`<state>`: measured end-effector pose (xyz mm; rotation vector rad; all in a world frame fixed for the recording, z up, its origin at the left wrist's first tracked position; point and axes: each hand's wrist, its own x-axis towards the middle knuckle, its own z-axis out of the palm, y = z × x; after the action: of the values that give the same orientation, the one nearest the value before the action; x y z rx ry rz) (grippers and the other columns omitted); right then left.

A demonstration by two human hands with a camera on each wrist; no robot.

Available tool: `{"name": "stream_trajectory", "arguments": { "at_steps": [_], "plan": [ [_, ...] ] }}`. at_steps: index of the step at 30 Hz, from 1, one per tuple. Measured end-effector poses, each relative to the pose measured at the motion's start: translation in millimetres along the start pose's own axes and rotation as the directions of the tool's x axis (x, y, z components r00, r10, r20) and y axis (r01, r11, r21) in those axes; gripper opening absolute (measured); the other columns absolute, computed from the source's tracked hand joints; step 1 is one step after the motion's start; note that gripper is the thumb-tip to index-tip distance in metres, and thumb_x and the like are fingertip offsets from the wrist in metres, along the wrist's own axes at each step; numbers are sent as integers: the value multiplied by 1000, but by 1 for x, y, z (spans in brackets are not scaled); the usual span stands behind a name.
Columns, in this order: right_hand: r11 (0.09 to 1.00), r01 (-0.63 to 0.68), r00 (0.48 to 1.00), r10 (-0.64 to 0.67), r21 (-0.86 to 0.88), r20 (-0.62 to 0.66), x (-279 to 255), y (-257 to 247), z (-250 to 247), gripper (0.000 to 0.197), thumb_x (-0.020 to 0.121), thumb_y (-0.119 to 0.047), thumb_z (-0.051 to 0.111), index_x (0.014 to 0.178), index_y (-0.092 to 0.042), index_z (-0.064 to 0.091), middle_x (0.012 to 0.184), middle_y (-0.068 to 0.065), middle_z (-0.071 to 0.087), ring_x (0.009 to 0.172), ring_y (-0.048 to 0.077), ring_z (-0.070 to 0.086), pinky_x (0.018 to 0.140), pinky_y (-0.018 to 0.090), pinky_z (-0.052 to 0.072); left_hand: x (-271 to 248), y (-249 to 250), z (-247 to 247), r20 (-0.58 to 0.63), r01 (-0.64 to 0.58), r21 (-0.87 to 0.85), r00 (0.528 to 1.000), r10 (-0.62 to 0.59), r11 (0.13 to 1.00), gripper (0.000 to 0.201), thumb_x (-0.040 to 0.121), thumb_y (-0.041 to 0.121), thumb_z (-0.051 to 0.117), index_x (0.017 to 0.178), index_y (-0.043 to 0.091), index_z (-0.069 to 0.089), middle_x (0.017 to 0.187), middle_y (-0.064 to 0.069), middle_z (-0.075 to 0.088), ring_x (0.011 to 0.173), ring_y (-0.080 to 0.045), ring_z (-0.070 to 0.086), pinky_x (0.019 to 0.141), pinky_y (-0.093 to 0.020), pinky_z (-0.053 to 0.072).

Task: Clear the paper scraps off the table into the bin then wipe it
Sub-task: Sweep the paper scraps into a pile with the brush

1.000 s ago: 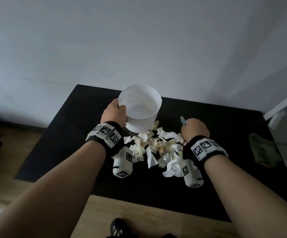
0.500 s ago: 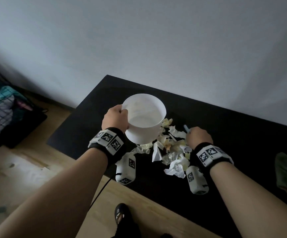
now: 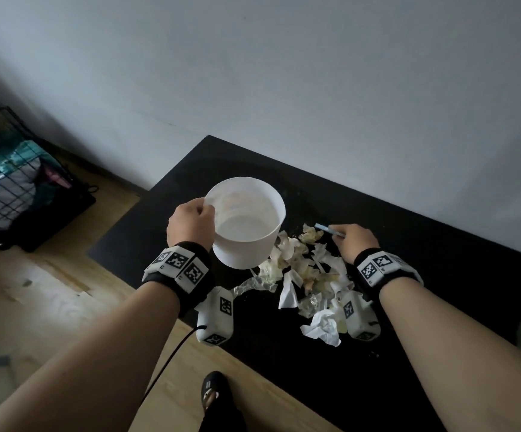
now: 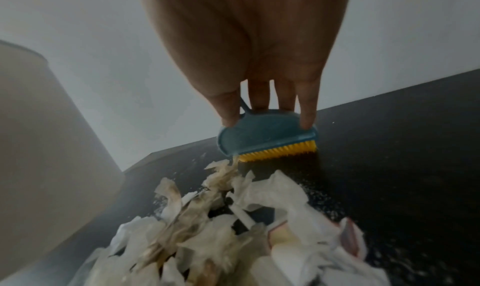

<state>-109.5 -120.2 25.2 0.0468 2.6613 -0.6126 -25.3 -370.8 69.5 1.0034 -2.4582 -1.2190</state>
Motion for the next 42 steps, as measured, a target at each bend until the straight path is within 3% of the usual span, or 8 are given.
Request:
{"name": "stream_trajectory", "arguments": {
  "at_steps": [6, 12, 16, 20, 24, 27, 34, 42],
  "plan": [
    [988, 98, 990, -85, -120, 113, 2, -25, 4, 32, 97, -23, 46, 122, -33, 63, 116, 6, 67, 102, 26, 63, 85, 35, 49, 10, -6, -5, -35, 33, -19, 999, -33, 999, 28, 81, 18, 41, 87, 8, 65, 86, -19, 67, 79, -37, 64, 74, -41, 53],
    [980, 140, 988, -148, -138, -49, 5, -52, -1, 34, 98, -16, 42, 121, -28, 63, 111, 10, 67, 103, 30, 62, 84, 36, 48, 15, -10, -12, -12, 65, -44, 998, -65, 997, 29, 84, 15, 39, 92, 12, 66, 88, -15, 68, 80, -35, 67, 77, -41, 55],
    [975, 195, 980, -192, -108, 43, 11, -68, 15, 35, 100, -20, 42, 131, -26, 57, 123, 8, 64, 112, 29, 59, 95, 36, 46, 15, -14, -18, -4, 79, -98, 997, -80, 992, 35, 86, 13, 39, 102, 26, 67, 90, -5, 69, 76, -30, 69, 74, -31, 54],
    [956, 230, 964, -198, -185, 175, 9, -72, 30, 36, 97, -20, 49, 130, -30, 58, 123, 7, 64, 106, 25, 62, 90, 34, 51, 20, -23, -26, -16, 100, -118, 995, -102, 988, 36, 85, 12, 40, 102, 27, 68, 88, -2, 65, 82, -33, 68, 82, -42, 57],
    [929, 301, 940, -250, -217, 231, 7, -76, 26, 34, 95, -20, 49, 121, -34, 65, 115, 5, 67, 101, 24, 63, 89, 36, 53, 24, -27, -31, -30, 101, -119, 994, -105, 988, 40, 83, 12, 40, 106, 30, 69, 89, 1, 66, 80, -31, 68, 83, -38, 56],
    [922, 330, 938, -297, -200, 178, 10, -85, 19, 33, 96, -23, 47, 118, -38, 65, 110, 4, 69, 99, 25, 64, 88, 37, 53, 26, -29, -33, -30, 99, -122, 994, -103, 988, 43, 84, 12, 40, 109, 32, 68, 93, 0, 66, 76, -29, 69, 83, -40, 57],
    [945, 316, 949, -315, -90, 23, 32, -113, 33, 34, 98, -20, 48, 129, -27, 60, 121, 4, 66, 109, 26, 62, 92, 30, 47, 39, -39, -44, -42, 109, -70, 993, -112, 992, 44, 80, 19, 39, 110, 35, 68, 109, -4, 62, 80, -31, 69, 83, -42, 57],
    [928, 288, 939, -227, -236, 257, 32, -111, 39, 31, 90, -19, 58, 118, -29, 68, 115, 5, 67, 102, 23, 64, 80, 27, 51, 48, -39, -43, -25, 126, -64, 991, -128, 990, 40, 82, 16, 40, 102, 33, 69, 104, -5, 63, 80, -32, 68, 81, -42, 57]
  ]
}}
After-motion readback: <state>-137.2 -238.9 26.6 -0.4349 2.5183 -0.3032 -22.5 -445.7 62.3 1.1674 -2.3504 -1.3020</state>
